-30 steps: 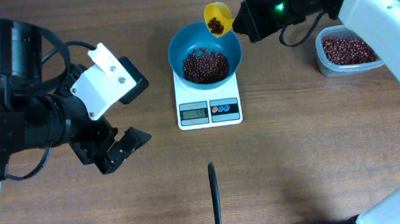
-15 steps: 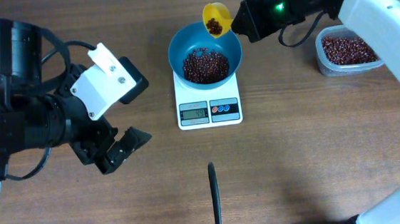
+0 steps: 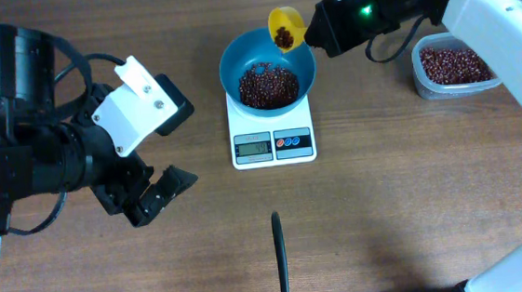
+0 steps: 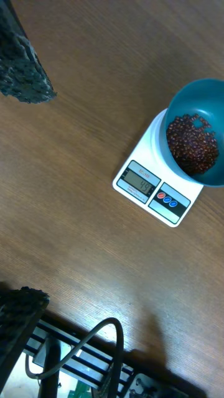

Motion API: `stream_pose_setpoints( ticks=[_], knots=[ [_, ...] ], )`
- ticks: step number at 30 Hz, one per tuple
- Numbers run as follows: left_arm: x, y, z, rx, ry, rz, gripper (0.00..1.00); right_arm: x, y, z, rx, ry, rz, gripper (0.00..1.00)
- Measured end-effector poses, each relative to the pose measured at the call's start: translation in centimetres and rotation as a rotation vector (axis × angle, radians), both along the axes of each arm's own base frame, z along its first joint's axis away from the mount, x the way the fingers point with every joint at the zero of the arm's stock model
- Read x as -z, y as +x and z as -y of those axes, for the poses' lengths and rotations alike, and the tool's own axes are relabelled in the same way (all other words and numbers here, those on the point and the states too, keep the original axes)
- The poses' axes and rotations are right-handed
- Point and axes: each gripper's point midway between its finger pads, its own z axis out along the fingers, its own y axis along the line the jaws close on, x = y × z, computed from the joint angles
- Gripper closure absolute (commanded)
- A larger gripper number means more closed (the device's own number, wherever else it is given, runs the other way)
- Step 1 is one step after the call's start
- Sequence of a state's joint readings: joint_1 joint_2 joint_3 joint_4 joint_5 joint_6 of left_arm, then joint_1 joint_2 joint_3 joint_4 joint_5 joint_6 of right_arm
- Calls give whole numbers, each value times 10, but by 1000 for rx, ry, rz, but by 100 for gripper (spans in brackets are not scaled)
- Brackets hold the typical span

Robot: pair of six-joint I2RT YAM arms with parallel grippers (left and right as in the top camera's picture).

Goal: Scoop item into bowl and weigh 50g on scale

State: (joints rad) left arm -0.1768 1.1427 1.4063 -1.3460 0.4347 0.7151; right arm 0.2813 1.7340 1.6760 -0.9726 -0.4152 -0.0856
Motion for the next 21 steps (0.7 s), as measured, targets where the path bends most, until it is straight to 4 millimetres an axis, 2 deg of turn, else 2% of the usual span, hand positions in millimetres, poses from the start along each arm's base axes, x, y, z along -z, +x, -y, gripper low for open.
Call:
stream_pose_setpoints(
  ticks=[21],
  knots=[
    [0,0,0,0,0,0,1,-3,0,-2,-2,18,0,96]
  ],
)
